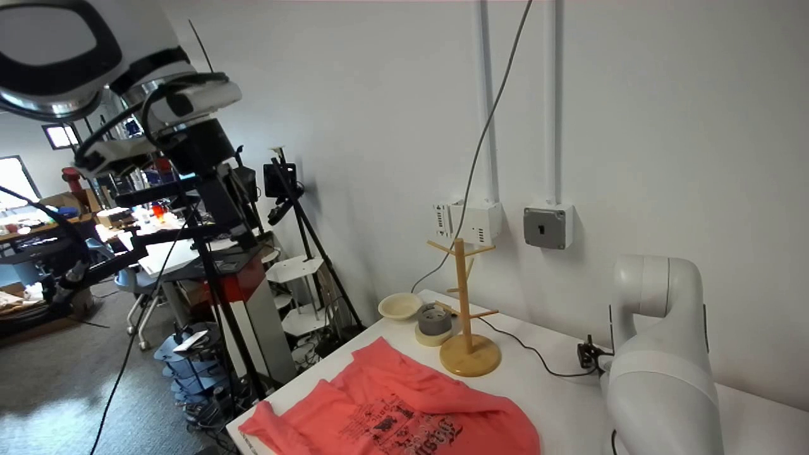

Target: Fold the pink object from the left end

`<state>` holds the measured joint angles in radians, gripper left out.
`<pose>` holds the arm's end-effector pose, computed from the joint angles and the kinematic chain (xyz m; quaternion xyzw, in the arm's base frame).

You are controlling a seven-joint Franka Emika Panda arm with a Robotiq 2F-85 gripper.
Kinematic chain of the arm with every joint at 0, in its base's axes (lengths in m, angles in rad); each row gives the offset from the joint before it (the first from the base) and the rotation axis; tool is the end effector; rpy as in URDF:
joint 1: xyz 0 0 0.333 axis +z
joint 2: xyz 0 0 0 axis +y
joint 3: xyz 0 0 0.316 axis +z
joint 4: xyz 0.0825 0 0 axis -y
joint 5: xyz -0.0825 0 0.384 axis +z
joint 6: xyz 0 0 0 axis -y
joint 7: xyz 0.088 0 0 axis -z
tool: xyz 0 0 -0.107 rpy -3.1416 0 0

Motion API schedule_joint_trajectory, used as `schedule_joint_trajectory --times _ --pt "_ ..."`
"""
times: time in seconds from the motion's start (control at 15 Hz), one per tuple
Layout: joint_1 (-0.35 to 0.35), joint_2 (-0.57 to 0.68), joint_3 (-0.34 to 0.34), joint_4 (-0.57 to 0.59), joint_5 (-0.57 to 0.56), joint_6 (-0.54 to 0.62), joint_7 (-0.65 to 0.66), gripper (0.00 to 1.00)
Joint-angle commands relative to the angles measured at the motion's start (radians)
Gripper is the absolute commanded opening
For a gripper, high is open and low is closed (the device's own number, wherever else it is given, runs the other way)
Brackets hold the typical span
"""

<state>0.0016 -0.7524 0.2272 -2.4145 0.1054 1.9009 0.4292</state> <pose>0.3357 0.1034 0.5759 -0.9845 0.1316 -0.1155 0.0091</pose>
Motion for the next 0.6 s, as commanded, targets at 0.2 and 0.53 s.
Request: schedule_joint_trajectory --times 0.2,0.53 --pt "-0.054 0.34 0.03 0.413 -0.059 -0.116 0.131 1.0" --pt "-0.017 0.336 0.001 0.377 -0.056 -0.073 0.118 1.0"
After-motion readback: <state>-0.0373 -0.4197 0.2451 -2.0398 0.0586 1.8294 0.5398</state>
